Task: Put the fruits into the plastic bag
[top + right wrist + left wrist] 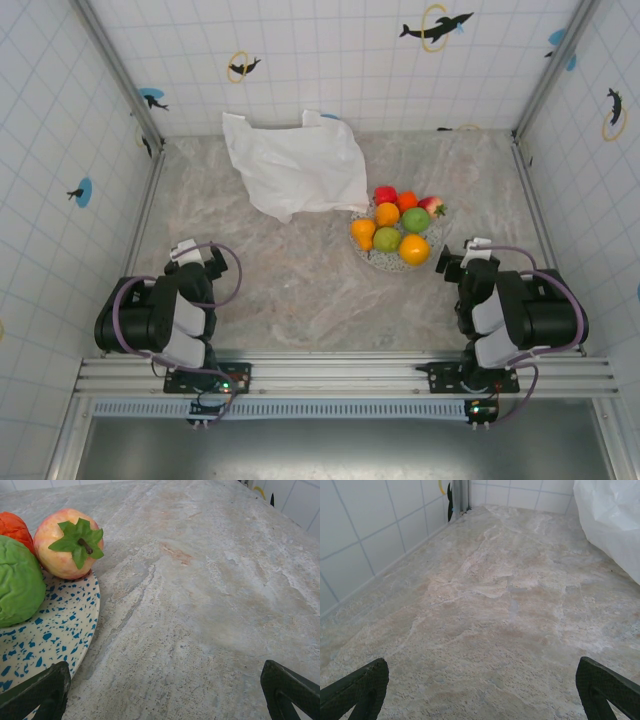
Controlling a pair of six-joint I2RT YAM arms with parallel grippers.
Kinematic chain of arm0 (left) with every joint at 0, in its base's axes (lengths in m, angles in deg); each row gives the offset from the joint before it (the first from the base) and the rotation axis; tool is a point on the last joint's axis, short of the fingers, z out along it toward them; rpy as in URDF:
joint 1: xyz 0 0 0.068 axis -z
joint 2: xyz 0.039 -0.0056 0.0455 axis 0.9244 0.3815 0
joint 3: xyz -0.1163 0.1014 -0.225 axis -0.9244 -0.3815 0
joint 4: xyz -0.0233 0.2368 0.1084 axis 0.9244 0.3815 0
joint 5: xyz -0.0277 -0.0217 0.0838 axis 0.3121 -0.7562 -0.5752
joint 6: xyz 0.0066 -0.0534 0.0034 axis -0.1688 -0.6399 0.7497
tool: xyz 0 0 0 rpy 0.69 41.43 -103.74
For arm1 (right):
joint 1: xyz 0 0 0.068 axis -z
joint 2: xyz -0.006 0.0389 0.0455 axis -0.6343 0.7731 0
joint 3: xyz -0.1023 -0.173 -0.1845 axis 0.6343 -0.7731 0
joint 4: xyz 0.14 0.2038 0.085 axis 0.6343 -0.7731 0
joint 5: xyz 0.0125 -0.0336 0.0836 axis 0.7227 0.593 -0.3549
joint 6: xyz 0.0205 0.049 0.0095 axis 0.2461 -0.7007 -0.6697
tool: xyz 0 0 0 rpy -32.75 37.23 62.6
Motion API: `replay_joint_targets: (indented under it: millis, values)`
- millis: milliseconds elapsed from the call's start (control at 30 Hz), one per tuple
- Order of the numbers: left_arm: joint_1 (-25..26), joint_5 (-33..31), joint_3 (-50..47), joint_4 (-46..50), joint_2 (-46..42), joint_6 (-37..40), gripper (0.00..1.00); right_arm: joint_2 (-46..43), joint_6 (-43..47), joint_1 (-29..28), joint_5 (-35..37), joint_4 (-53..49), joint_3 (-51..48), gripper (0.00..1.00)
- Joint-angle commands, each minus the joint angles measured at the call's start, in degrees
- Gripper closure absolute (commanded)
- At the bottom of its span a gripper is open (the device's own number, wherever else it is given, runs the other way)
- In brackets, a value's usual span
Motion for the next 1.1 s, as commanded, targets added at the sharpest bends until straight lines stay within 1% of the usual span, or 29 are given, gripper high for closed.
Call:
replay_joint_targets:
  millis: [0, 200, 267, 300, 333, 400, 467, 500, 567, 633, 700, 767, 800, 867, 900, 967, 1033, 1067]
  values:
    - [-0.10, -0.42, -1.80, -2.32, 0.20, -0.60, 0.02, -0.21, 0.17, 0.28, 0.10, 2.77, -0.97, 0.00]
    - [-0.14, -0.42, -1.87, -2.32, 0.11, -0.64, 0.02, -0.36, 0.19, 0.28, 0.31, 2.96, -1.15, 0.00]
    - [-0.08, -0.43, -2.12, -2.59, 0.05, -0.68, 0.02, -1.75, 0.07, -0.19, 2.13, 2.61, -1.28, 0.00]
    - [-0.08, -1.66, -2.07, -3.07, -0.13, -0.85, 0.02, -3.12, 0.02, -0.45, 2.90, 1.56, -1.49, 0.00]
    - [-0.14, -2.01, -1.98, -1.52, -1.01, -1.67, 0.02, -5.09, -0.10, -0.75, 4.42, 0.40, -1.69, 0.00]
    - [-0.14, -1.05, -2.29, -2.11, -1.43, -0.93, 0.02, -9.50, -0.95, -0.93, 7.55, -2.23, -2.24, 0.00]
    - [-0.24, 0.23, -1.98, -0.23, -2.64, -0.57, 0.02, -14.83, -2.99, -0.63, 11.22, -7.39, -1.97, 0.00]
    - [-0.09, -0.73, -1.08, 0.92, -3.62, -0.45, 0.02, -17.08, -4.86, -0.27, 12.67, -10.16, -1.63, 0.00]
    - [-0.23, -3.82, 3.52, 15.10, -8.51, -2.17, 0.02, -22.30, -9.26, 1.31, 13.13, -17.29, -0.04, 0.00]
    - [-0.27, -6.10, 8.19, 23.77, -11.80, -4.47, 0.02, -26.58, -11.69, 2.29, 12.35, -24.79, 2.48, 0.00]
    - [-0.32, -5.97, 12.80, 33.15, -14.38, -8.67, 0.02, -29.95, -13.04, 2.31, 11.55, -30.43, 4.99, 0.00]
    - [-0.29, -3.53, 17.62, 41.93, -16.20, -15.34, 0.02, -32.92, -13.79, 2.30, 8.49, -33.62, 6.75, 0.00]
    - [-0.19, -0.92, 19.89, 45.74, -16.69, -18.77, 0.02, -34.21, -14.08, 2.25, 6.30, -34.63, 7.49, 0.00]
    - [-0.25, 7.70, 23.57, 50.52, -16.85, -24.01, 0.02, -36.05, -16.16, 1.82, 2.39, -36.77, 9.18, 0.01]
    - [-0.09, 12.91, 24.87, 51.35, -16.51, -26.13, 0.02, -36.54, -17.00, 1.20, 0.27, -37.69, 10.14, 0.02]
    - [1.19, 19.85, 26.26, 51.59, -15.74, -30.74, 0.02, -36.34, -17.63, -0.96, -3.29, -39.70, 12.43, 0.04]
    - [5.26, 22.96, 26.78, 50.75, -14.91, -32.80, 0.02, -34.83, -17.18, -4.43, -5.83, -42.47, 15.46, 0.04]
    - [7.18, 23.13, 27.27, 51.06, -14.50, -32.92, 0.02, -33.89, -16.79, -6.22, -6.43, -43.87, 16.86, 0.05]
